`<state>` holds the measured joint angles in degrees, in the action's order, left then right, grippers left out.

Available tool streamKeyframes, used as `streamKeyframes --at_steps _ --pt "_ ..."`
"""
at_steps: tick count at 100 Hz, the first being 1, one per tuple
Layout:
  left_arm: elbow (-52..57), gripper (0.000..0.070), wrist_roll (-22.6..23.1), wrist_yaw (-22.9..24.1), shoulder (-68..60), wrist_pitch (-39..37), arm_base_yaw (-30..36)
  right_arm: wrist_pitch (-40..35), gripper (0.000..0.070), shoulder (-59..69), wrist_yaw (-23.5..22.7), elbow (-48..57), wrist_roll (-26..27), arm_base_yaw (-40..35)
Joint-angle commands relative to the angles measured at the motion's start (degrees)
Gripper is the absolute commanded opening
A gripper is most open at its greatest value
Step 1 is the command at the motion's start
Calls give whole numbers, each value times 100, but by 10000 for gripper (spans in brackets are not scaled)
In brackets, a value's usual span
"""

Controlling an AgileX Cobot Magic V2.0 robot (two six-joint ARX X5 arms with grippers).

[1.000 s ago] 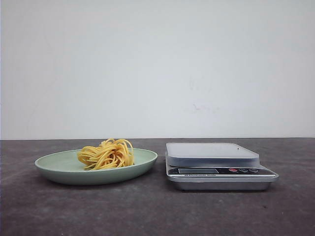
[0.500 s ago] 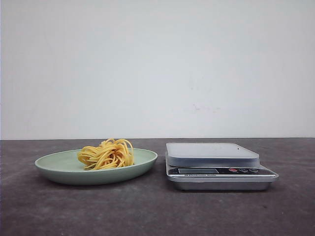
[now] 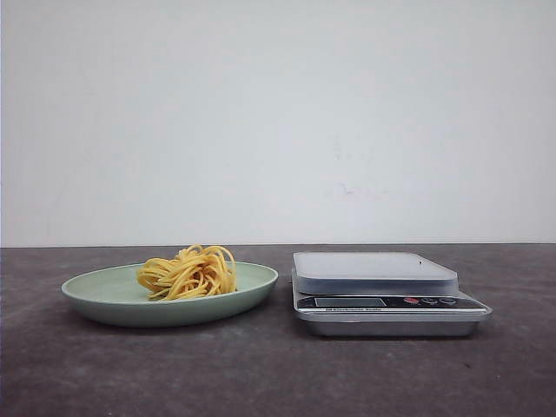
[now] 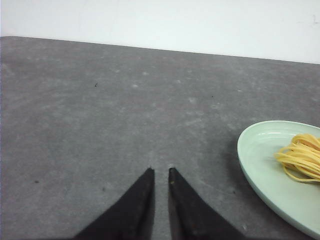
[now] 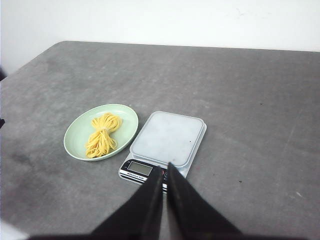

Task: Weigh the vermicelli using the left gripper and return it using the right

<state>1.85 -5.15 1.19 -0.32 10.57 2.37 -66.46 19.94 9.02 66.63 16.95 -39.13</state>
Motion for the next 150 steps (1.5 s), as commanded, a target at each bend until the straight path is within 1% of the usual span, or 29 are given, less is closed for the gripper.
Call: streamKeyframes --at_steps 1,20,29,35,40,47,51,58,64,72,81,85,94,102,116,150 --pt "-105 11 -9 -13 7 33 -11 77 5 13 2 92 61 -26" --pt "-105 11 -9 -15 7 33 -11 79 5 13 2 92 61 -22" --pt "-105 11 -9 -15 7 33 -11 114 5 0 13 92 52 166" --pt "-105 11 -9 -15 7 33 -11 264 5 0 225 87 -398 455" --pt "-105 11 -9 -15 7 33 -11 492 5 0 459 35 -645 715" --pt "-105 11 -9 -15 7 33 -11 1113 5 -39 713 -195 -1014 1093" --pt "-105 11 -9 -15 7 33 -11 1604 5 -72 699 -426 -1355 1327" --pt "-105 11 -9 -15 7 33 -11 2653 5 -181 474 -1012 -1930 1742" --pt "-105 11 -9 -13 7 33 -11 3593 5 -304 192 -1622 -2212 2085" --pt "-105 11 -9 -13 7 33 -11 4750 5 -448 -153 -2470 -2225 2446" --pt "-105 11 -9 -13 7 33 -11 5746 5 -605 -457 -3386 -2103 2719" --pt "-105 11 -9 -15 7 33 -11 6070 5 -682 -525 -3751 -2044 2806" --pt "-105 11 -9 -13 7 33 -11 6620 5 -863 -514 -4513 -1803 2924" --pt "-105 11 -9 -13 7 33 -11 6839 5 -1027 -496 -5042 -1709 3008" --pt "-105 11 -9 -13 7 33 -11 6859 5 -1368 -485 -5613 -1694 3121" --pt "-105 11 -9 -13 7 33 -11 6500 5 -1976 -426 -6196 -1687 3429"
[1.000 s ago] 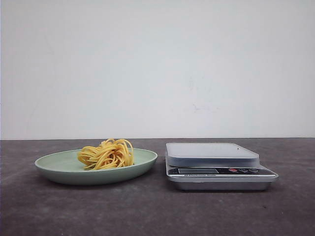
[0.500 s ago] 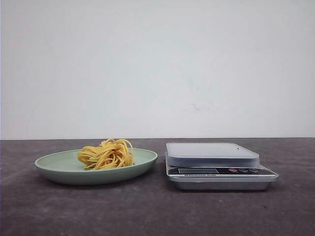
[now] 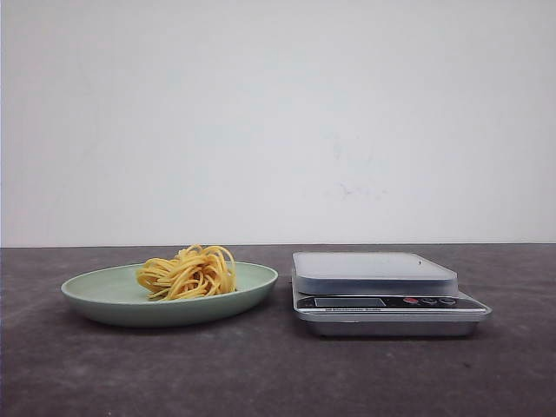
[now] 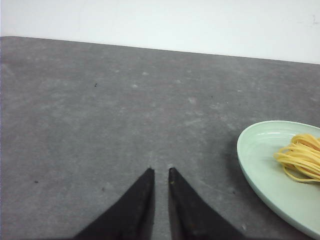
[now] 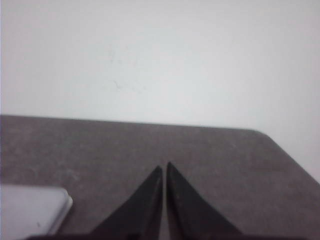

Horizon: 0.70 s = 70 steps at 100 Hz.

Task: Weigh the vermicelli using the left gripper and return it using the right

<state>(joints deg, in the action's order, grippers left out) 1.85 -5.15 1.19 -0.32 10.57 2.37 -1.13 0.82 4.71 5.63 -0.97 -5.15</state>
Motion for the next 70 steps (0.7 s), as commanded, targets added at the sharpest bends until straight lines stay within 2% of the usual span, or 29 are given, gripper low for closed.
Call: streamKeyframes --at_steps 1,31,70 --pt "-105 11 -9 -15 7 33 -11 -33 5 -59 2 -111 107 39" --pt "-105 11 -9 -15 7 33 -11 -358 5 -59 -24 -420 101 387" --pt "-105 11 -9 -15 7 33 -11 -896 5 -57 -28 -494 59 426"
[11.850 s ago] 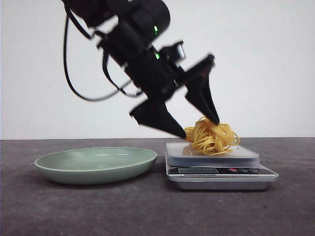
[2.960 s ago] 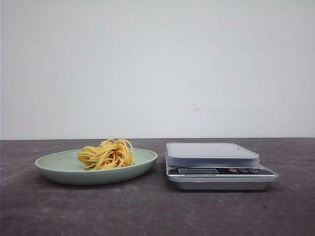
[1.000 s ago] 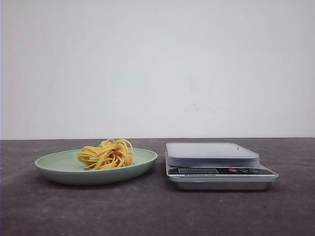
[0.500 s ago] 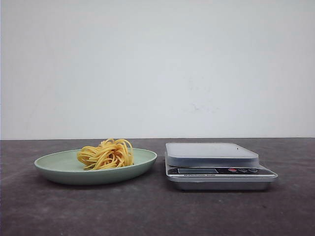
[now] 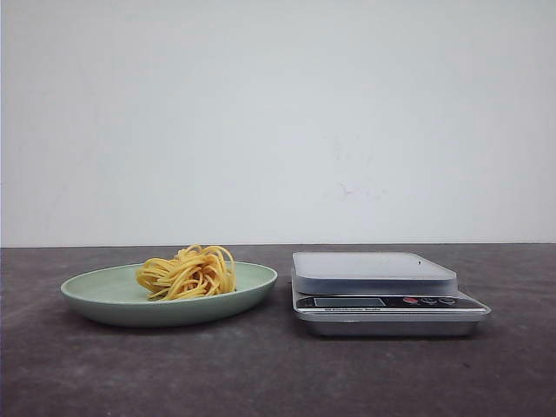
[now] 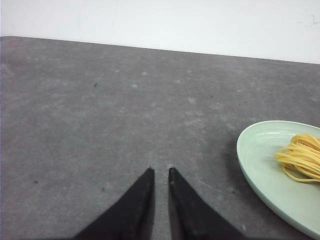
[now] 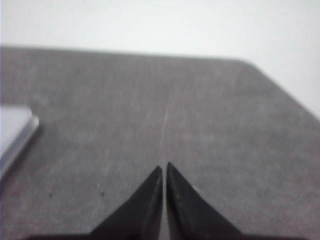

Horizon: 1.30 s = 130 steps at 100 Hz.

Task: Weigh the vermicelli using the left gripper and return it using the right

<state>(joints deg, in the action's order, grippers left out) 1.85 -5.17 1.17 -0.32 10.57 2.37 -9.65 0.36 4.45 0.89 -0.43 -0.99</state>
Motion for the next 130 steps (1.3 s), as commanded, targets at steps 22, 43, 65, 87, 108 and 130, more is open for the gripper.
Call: streamKeyframes --at_steps 22,43,65,87,108,130 --pt "-105 11 -7 -13 7 33 -11 68 5 -13 -2 -17 0 2" --pt "-105 11 -7 -13 7 33 -11 61 5 -13 2 -17 0 2" --pt "-105 11 -7 -13 7 33 -11 61 5 -13 2 -17 0 2" --pt "-105 11 -7 -13 7 33 -11 61 5 -13 2 -17 0 2" --pt "-105 11 -7 -13 7 33 -11 61 5 -13 2 -17 0 2" --pt "-105 11 -7 -13 7 33 -11 61 5 -13 2 -17 0 2"
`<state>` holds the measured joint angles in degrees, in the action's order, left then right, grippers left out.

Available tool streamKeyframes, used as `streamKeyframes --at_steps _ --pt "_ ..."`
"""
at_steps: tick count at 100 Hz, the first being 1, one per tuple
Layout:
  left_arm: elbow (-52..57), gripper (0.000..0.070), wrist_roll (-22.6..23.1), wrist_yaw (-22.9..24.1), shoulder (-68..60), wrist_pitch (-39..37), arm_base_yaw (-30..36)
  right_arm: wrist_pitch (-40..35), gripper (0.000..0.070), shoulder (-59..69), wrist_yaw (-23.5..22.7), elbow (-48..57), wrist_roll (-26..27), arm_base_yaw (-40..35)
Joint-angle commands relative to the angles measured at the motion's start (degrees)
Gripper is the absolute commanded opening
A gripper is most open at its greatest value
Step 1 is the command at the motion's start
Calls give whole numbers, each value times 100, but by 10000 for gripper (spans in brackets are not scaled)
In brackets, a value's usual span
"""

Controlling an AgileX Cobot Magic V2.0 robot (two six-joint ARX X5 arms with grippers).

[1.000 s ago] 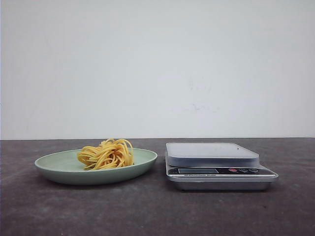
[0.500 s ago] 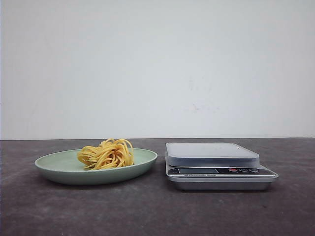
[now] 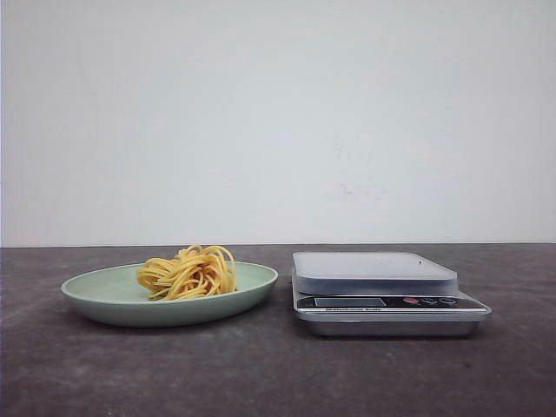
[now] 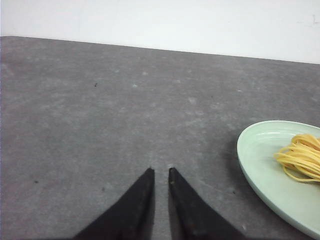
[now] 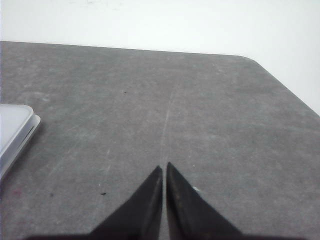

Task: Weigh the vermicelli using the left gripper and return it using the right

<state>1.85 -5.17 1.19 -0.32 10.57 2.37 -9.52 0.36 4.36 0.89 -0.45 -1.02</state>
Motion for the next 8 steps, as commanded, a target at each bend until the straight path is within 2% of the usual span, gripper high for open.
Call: streamKeyframes --at_steps 1,8 --pt "-105 11 -7 -15 7 33 -11 48 5 -13 11 -17 2 4" --pt "-105 11 -7 -15 7 31 -11 48 5 -13 11 -17 2 4"
